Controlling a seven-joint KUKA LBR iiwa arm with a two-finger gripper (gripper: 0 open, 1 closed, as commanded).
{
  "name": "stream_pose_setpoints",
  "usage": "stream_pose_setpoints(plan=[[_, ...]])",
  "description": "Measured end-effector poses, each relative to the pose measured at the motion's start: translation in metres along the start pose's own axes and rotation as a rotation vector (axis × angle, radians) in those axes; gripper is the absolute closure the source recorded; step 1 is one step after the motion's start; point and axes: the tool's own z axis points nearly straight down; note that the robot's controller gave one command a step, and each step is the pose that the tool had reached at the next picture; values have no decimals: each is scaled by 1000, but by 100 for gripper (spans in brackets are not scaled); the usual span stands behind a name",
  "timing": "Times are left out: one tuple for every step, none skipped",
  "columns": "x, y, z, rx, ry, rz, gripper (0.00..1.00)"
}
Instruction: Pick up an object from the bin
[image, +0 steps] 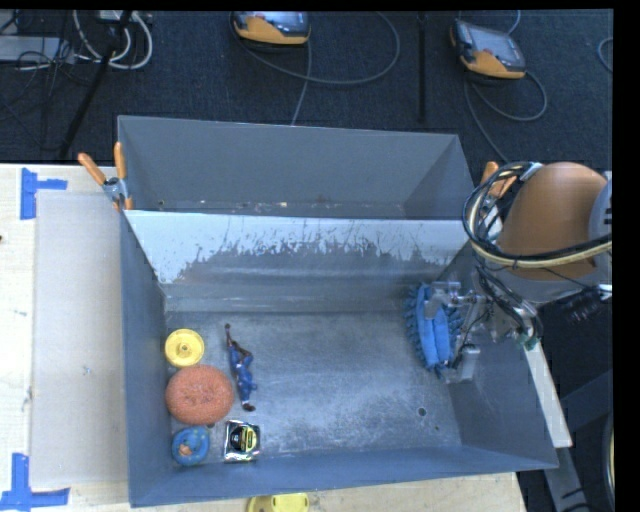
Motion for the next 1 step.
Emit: stream_pose_setpoints(plan=[[-7, 4, 7, 0, -5, -135, 0]])
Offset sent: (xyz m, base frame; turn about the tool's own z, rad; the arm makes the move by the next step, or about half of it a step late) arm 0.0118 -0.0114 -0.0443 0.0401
